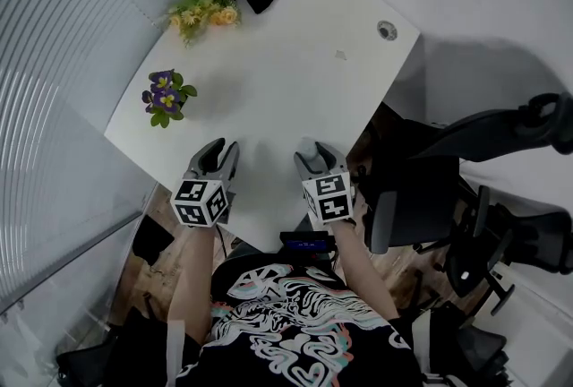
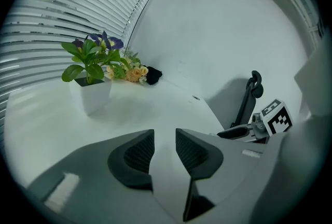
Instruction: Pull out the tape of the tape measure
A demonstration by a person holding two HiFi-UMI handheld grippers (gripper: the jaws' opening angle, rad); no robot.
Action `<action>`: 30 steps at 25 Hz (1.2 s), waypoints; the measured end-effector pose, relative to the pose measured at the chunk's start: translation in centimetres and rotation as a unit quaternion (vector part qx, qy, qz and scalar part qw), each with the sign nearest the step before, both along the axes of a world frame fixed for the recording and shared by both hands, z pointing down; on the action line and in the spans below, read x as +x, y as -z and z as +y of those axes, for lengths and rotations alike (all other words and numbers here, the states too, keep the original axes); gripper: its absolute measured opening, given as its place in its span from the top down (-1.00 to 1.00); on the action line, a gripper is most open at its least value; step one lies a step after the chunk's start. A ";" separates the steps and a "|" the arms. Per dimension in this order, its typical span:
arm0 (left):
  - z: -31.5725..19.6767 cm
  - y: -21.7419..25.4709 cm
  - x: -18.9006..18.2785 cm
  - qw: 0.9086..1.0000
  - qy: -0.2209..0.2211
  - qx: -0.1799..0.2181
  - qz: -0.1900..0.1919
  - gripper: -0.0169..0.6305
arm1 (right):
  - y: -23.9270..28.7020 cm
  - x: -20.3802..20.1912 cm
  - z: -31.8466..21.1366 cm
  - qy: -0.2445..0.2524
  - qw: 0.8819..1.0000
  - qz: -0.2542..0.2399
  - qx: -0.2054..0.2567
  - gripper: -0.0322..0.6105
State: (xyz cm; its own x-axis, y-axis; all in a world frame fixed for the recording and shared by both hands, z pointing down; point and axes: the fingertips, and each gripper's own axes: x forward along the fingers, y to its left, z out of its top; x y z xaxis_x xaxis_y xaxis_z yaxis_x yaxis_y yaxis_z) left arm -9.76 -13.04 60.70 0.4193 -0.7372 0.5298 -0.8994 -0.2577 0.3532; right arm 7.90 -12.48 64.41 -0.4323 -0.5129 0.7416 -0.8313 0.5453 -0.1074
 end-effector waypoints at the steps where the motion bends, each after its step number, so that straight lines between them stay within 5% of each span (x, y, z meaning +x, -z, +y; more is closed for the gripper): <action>1: 0.0 0.1 -0.1 1.000 0.001 0.001 0.001 0.55 | 0.1 -0.2 0.1 -0.001 1.000 -0.006 -0.003 0.22; 19: 0.1 2.9 0.7 0.998 -0.013 0.033 0.054 0.59 | 3.1 -0.5 0.9 -0.083 0.987 -0.125 -0.049 0.22; 30: 1.2 4.7 0.9 0.996 -0.033 0.051 0.065 0.59 | 5.6 -0.8 1.9 -0.092 0.978 -0.181 -0.057 0.22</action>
